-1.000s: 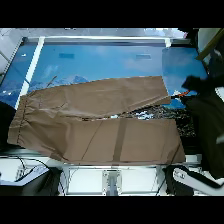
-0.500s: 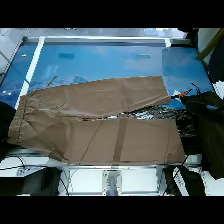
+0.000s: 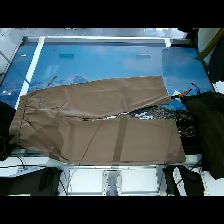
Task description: Fold the clothes and pants, and hang the long-sleeved shirts on hangers.
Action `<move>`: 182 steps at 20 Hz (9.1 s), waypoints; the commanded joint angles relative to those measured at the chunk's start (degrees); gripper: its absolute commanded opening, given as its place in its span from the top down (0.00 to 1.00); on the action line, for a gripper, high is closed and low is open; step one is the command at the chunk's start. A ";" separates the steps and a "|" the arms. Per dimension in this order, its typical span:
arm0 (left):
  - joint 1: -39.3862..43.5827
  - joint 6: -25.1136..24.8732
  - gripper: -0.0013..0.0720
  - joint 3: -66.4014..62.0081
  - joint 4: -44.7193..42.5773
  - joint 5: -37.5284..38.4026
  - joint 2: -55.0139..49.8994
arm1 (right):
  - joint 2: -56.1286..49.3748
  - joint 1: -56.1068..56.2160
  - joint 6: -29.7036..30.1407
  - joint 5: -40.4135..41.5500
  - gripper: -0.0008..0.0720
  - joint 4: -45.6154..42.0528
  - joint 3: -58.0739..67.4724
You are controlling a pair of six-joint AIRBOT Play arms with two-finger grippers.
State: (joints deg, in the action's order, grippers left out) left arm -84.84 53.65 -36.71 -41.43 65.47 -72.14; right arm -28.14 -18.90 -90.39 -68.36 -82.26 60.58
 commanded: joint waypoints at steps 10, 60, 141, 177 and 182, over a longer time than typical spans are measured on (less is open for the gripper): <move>7.52 4.42 0.31 -4.20 -9.90 -1.53 -5.51 | -0.72 -0.04 -0.72 -9.53 0.37 -9.49 7.85; 11.28 3.96 0.94 -4.42 -8.33 -1.81 -1.20 | -32.37 -43.21 24.81 -10.73 0.38 5.22 -34.38; 95.23 11.13 0.04 -35.28 -24.98 -32.54 -1.25 | -91.43 -7.78 13.60 -10.71 0.30 41.31 50.88; 105.31 10.25 0.95 -35.56 -8.41 -34.16 -21.31 | -88.41 27.63 11.34 -3.50 0.97 57.99 58.53; 84.39 10.21 0.95 -35.56 -11.23 -25.24 -8.22 | -89.31 41.48 9.92 17.66 0.97 54.90 56.72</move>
State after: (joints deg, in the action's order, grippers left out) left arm 9.74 63.86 -72.20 -51.70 34.83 -86.61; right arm -116.90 14.98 -79.50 -63.55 -25.47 118.17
